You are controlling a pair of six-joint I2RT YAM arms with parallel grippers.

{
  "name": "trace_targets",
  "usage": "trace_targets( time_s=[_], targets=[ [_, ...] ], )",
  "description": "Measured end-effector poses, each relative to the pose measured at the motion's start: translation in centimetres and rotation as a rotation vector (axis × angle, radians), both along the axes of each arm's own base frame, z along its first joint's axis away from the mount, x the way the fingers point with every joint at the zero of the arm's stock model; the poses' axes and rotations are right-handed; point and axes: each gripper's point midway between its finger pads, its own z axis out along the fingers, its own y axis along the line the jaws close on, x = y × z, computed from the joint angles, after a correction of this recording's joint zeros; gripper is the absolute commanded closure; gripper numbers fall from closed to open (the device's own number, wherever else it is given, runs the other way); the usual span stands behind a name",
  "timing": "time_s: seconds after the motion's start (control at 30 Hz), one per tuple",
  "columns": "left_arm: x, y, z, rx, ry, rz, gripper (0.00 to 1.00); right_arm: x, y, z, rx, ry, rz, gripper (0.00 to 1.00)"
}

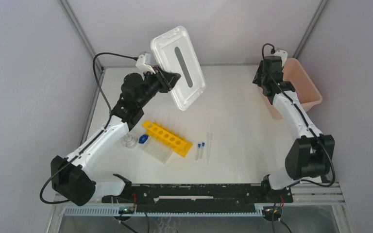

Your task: Organize the chemistry lab equipment

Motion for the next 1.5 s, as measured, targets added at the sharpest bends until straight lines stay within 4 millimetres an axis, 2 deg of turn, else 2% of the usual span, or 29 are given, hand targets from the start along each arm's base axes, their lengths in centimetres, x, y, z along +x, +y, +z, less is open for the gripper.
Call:
trace_targets(
  time_s=[0.17, 0.23, 0.33, 0.63, 0.97, 1.17, 1.3, 1.4, 1.5],
  targets=[
    [1.0, 2.0, -1.1, 0.045, 0.030, 0.126, 1.00, 1.0, -2.1, -4.4, -0.110, 0.183, -0.062, 0.45],
    [1.3, 2.6, -1.4, 0.058, 0.040, 0.162, 1.00, 0.9, -2.8, -5.6, -0.138, 0.235, -0.076, 0.44],
    [1.6, 3.4, -1.5, 0.067, 0.043, 0.208, 1.00, 0.9, -3.9, -5.8, -0.162, 0.274, -0.100, 0.43],
    [2.0, 4.6, -1.1, 0.071, 0.030, 0.276, 1.00, 2.6, -6.4, -3.7, -0.188, 0.268, -0.162, 0.37],
    [2.1, 4.7, -1.1, 0.070, 0.030, 0.282, 1.00, 2.7, -5.7, -9.1, -0.150, 0.419, -0.102, 0.37],
    [2.1, 4.7, -1.1, 0.070, 0.030, 0.282, 1.00, 2.5, -6.9, -9.8, -0.131, 0.440, -0.116, 0.37],
    [2.1, 4.7, -1.1, 0.070, 0.030, 0.282, 1.00, 2.5, -7.5, -10.7, -0.107, 0.460, -0.116, 0.49],
    [2.1, 4.7, -1.1, 0.070, 0.030, 0.282, 1.00, 2.5, -7.4, -11.5, -0.092, 0.477, -0.101, 0.65],
    [2.1, 4.7, -1.1, 0.070, 0.030, 0.284, 1.00, 3.0, -6.5, -11.3, -0.079, 0.466, -0.065, 0.82]
  ],
)
